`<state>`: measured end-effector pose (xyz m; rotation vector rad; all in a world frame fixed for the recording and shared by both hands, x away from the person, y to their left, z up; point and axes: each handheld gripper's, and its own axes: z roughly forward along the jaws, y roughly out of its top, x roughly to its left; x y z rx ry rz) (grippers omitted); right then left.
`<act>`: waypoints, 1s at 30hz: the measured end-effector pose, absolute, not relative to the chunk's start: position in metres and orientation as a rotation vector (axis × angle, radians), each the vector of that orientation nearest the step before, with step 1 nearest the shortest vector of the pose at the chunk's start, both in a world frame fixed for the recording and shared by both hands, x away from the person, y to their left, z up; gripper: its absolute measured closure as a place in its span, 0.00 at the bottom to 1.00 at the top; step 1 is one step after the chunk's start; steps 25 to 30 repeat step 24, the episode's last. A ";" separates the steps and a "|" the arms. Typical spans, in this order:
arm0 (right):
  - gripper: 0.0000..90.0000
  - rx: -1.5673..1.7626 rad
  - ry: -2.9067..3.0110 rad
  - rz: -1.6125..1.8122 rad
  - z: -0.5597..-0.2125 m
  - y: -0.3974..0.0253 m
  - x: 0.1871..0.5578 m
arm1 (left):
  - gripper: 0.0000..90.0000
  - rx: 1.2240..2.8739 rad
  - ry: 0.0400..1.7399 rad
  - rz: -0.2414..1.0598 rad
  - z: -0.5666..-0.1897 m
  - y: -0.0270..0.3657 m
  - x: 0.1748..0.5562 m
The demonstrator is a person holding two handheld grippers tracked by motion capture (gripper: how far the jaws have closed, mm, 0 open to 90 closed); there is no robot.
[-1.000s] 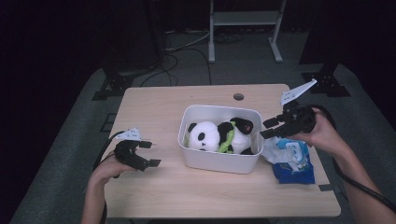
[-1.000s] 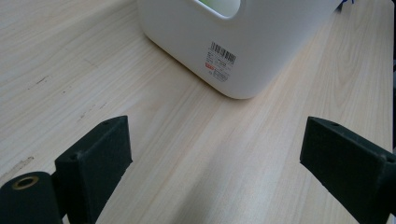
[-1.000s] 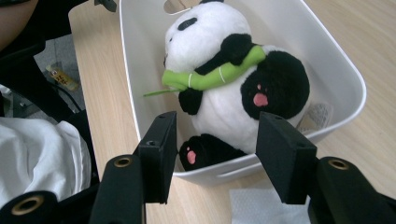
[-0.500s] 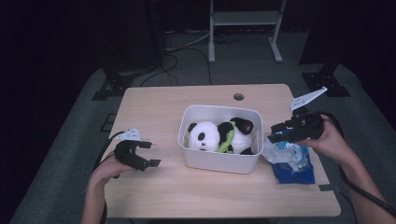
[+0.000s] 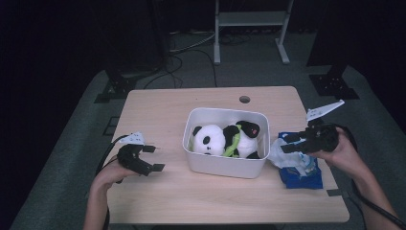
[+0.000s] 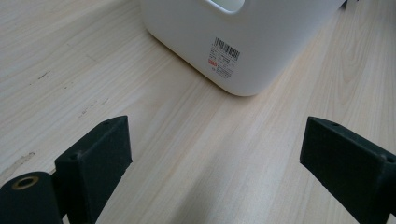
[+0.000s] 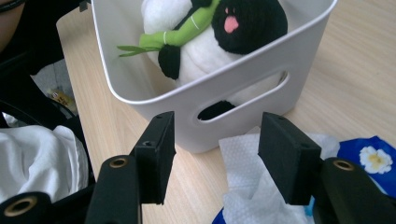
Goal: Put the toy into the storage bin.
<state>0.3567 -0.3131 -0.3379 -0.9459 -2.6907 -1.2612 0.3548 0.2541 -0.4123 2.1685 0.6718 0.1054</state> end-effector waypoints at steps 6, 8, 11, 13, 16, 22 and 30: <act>0.49 -0.969 -2.667 -1.275 -0.349 -0.320 0.353 | 0.09 2.169 0.672 0.105 -0.412 0.254 0.355; 0.49 -0.978 -2.661 -1.279 -0.352 -0.321 0.352 | 0.09 2.168 0.675 0.104 -0.413 0.254 0.355; 0.49 -0.988 -2.657 -1.278 -0.356 -0.323 0.351 | 0.09 2.169 0.676 0.104 -0.413 0.255 0.355; 0.49 -1.002 -2.647 -1.282 -0.362 -0.326 0.351 | 0.09 2.168 0.675 0.103 -0.413 0.255 0.355; 0.49 -1.011 -2.638 -1.280 -0.366 -0.327 0.349 | 0.09 2.169 0.677 0.103 -0.413 0.255 0.355; 0.48 -1.021 -2.630 -1.281 -0.369 -0.329 0.346 | 0.09 2.168 0.672 0.110 -0.411 0.255 0.354; 0.48 -1.021 -2.632 -1.287 -0.369 -0.330 0.345 | 0.09 2.165 0.671 0.110 -0.411 0.255 0.354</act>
